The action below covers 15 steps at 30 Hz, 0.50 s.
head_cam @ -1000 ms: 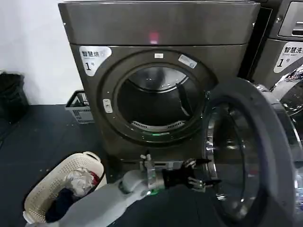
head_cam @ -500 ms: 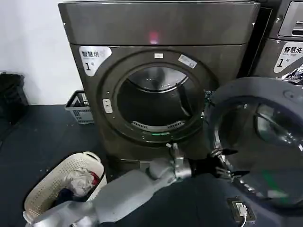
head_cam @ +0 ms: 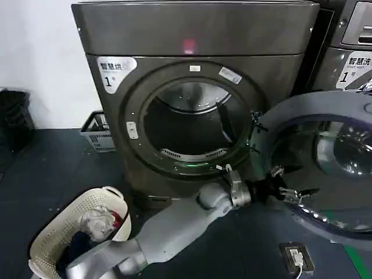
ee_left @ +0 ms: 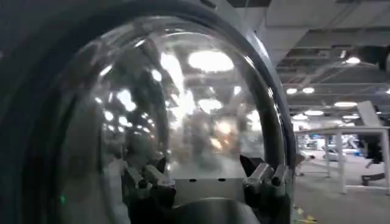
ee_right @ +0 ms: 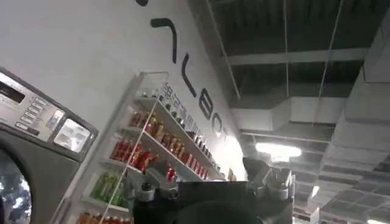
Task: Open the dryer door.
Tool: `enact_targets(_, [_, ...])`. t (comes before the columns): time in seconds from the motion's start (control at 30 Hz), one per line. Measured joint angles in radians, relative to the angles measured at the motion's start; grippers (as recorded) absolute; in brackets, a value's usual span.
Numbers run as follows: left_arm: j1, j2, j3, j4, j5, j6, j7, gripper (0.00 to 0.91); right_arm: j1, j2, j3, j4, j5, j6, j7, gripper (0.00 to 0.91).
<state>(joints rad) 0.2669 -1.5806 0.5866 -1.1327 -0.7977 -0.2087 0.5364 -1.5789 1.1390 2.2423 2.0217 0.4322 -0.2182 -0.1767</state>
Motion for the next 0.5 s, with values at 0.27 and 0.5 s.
enact_targets(0.27, [0.013, 0.012, -0.003, -0.019, 0.028, -0.032, 0.002, 0.907, 0.005, -0.001, -0.009, 0.004, -0.002, 0.002, 0.001, 0.907])
enact_targets(0.5, [0.042, 0.061, -0.003, -0.072, 0.104, -0.122, -0.066, 0.907, -0.003, -0.011, 0.002, -0.002, -0.004, 0.004, 0.005, 0.907])
